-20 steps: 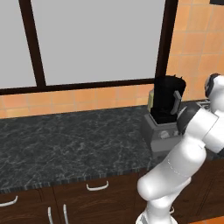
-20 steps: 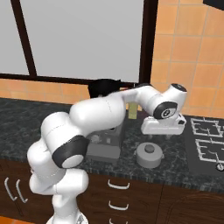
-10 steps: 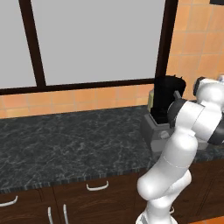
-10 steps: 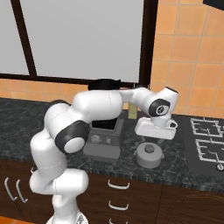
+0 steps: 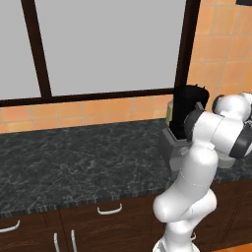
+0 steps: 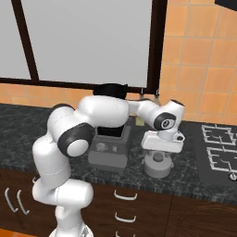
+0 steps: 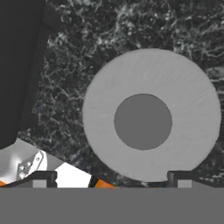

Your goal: Close the lid blender by securely placing the lid on top.

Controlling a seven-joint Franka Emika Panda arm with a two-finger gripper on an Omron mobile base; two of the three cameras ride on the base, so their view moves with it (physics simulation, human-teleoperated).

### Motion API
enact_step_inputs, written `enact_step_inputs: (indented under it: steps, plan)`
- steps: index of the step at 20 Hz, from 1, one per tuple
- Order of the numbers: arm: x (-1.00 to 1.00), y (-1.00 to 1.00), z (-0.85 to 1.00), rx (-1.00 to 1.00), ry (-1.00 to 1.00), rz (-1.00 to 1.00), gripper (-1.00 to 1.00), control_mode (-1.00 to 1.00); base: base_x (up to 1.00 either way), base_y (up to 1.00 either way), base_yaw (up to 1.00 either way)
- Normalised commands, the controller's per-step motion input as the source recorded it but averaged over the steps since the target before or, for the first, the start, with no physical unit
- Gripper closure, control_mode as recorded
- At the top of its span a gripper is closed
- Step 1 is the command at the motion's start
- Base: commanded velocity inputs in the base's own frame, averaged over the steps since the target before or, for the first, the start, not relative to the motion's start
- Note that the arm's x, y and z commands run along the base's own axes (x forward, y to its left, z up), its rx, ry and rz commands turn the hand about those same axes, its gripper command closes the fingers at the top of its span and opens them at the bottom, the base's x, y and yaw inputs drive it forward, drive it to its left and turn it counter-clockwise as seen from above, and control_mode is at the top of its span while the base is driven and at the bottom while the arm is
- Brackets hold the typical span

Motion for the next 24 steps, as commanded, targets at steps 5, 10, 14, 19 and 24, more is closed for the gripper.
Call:
enact_step_inputs:
  steps: [5, 10, 14, 19, 24]
  plan:
    - [0.01, 0.05, -0.24, -0.11, -0.06, 0.01, -1.00, -1.00, 0.00, 0.00, 0.00]
    - [0.04, 0.01, -0.11, -0.08, -0.04, 0.00, -1.00, -1.00, 0.00, 0.00, 0.00]
    - [0.12, 0.00, -0.08, -0.03, 0.00, 0.00, -1.00, -1.00, 0.00, 0.00, 0.00]
    - [0.23, 0.00, -0.06, 0.00, 0.00, 0.00, -1.00, -1.00, 0.00, 0.00, 0.00]
    - [0.36, 0.00, 0.00, 0.00, 0.00, 0.00, -1.00, -1.00, 0.00, 0.00, 0.00]
